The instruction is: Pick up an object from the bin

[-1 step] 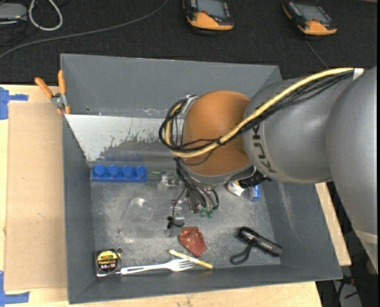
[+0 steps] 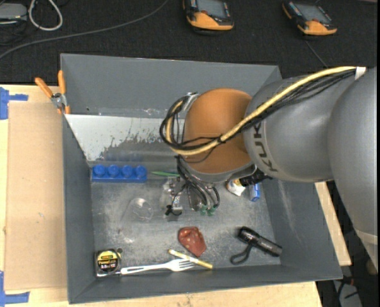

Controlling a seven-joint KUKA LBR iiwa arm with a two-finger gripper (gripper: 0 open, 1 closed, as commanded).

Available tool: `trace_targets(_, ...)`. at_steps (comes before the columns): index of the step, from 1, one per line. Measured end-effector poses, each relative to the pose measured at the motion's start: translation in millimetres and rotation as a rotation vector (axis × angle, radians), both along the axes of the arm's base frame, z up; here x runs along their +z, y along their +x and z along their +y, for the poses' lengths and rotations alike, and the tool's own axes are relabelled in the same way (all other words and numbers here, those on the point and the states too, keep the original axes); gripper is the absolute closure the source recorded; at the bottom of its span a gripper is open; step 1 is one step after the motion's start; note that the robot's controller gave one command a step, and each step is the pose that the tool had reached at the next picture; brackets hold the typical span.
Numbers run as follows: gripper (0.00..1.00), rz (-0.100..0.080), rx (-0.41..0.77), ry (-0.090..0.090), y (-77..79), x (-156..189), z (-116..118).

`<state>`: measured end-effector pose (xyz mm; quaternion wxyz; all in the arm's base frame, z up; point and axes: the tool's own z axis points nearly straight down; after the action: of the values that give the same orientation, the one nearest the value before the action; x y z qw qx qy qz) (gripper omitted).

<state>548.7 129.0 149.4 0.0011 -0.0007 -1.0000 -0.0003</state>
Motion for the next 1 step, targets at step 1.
trace_targets(1, 1.0, 0.0, 0.0, 0.0, 0.2, -0.1, -0.1)
